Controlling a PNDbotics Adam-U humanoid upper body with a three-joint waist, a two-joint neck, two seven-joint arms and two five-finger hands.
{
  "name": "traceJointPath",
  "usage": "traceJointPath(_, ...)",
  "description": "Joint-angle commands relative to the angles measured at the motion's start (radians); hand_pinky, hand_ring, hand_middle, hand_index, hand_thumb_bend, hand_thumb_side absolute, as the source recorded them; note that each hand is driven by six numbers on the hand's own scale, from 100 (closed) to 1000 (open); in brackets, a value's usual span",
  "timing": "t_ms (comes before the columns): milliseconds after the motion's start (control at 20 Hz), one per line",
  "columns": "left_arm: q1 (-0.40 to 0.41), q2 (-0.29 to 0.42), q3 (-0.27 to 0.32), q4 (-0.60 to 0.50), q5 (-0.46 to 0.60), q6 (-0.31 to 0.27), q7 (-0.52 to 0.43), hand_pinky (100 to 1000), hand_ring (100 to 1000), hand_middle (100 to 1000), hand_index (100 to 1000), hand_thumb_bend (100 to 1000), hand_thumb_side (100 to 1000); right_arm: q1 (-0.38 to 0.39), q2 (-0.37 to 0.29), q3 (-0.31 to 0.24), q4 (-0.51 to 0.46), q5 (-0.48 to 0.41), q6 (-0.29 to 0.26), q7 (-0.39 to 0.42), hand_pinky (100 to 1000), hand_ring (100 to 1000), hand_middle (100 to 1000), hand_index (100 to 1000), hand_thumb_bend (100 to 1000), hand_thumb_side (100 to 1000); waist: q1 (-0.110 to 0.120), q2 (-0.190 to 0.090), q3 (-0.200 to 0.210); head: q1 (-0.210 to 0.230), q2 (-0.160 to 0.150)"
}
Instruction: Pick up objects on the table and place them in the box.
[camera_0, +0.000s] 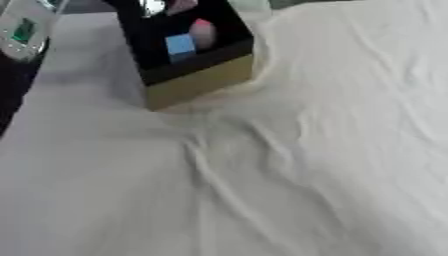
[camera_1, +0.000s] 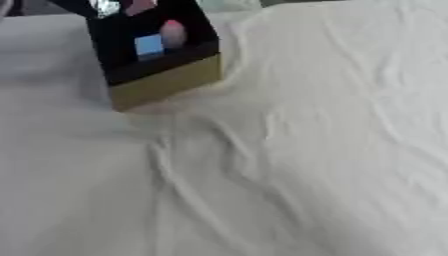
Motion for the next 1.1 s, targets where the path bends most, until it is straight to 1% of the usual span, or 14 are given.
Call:
traceJointPath(50,-0.032,-0.015,0.026,0.097,-0.102,-0.023,0.065,617,471,331,420,100,325,-0.021,-0.008,-0.003,-0.004,-0.006,-0.005,0.009,841,850,782,820,148,861,-0.001,-0.017,-0.007,0.014,-0.016)
traceJointPath(150,-0.032,-0.027,0.032,0.143,-0.133,-0.034,0.087,622,476,339,428,100,324,-0.022,-0.005,-0.005,-0.004,-0.008,-0.005,0.009,841,850,782,820,148,861,0.001,-0.014,-0.011,0.015,-0.017)
traceJointPath(300,-0.027,-0.04,0.037,0.187,-0.145,-0.046,0.103,623,478,343,433,100,330,-0.021,-0.002,-0.007,-0.004,-0.009,-0.004,0.009,841,850,782,820,145,862,0.001,-0.011,-0.014,0.014,-0.016)
traceJointPath(500,-0.02,-0.044,0.035,0.194,-0.128,-0.059,0.108,625,478,346,437,100,332,-0.019,-0.003,-0.01,-0.003,-0.01,-0.005,0.008,842,851,782,821,147,863,0.001,-0.011,-0.014,0.013,-0.011)
traceJointPath(800,-0.015,-0.042,0.035,0.195,-0.124,-0.06,0.101,627,481,351,446,100,330,-0.017,-0.002,-0.011,-0.001,-0.009,-0.006,0.006,842,851,781,820,147,861,-0.001,-0.015,-0.016,0.011,-0.011)
traceJointPath(900,-0.012,-0.042,0.035,0.198,-0.122,-0.061,0.097,635,495,381,484,102,332,-0.016,-0.001,-0.011,-0.001,-0.009,-0.006,0.006,842,851,781,820,147,861,0.0,-0.017,-0.016,0.01,-0.011)
traceJointPath(1000,-0.009,-0.042,0.037,0.198,-0.119,-0.062,0.096,653,524,429,543,112,340,-0.016,-0.001,-0.011,0.0,-0.009,-0.006,0.005,842,851,781,820,148,860,0.0,-0.019,-0.016,0.009,-0.011)
traceJointPath(1050,-0.008,-0.041,0.039,0.196,-0.116,-0.061,0.096,677,554,479,608,123,350,-0.015,-0.001,-0.011,0.0,-0.01,-0.006,0.005,841,851,781,820,148,860,-0.001,-0.021,-0.017,0.008,-0.01)
traceJointPath(1100,-0.006,-0.04,0.041,0.192,-0.112,-0.059,0.097,686,565,493,629,131,356,-0.014,-0.001,-0.011,0.0,-0.009,-0.006,0.005,841,851,781,820,149,860,-0.001,-0.023,-0.016,0.008,-0.009)
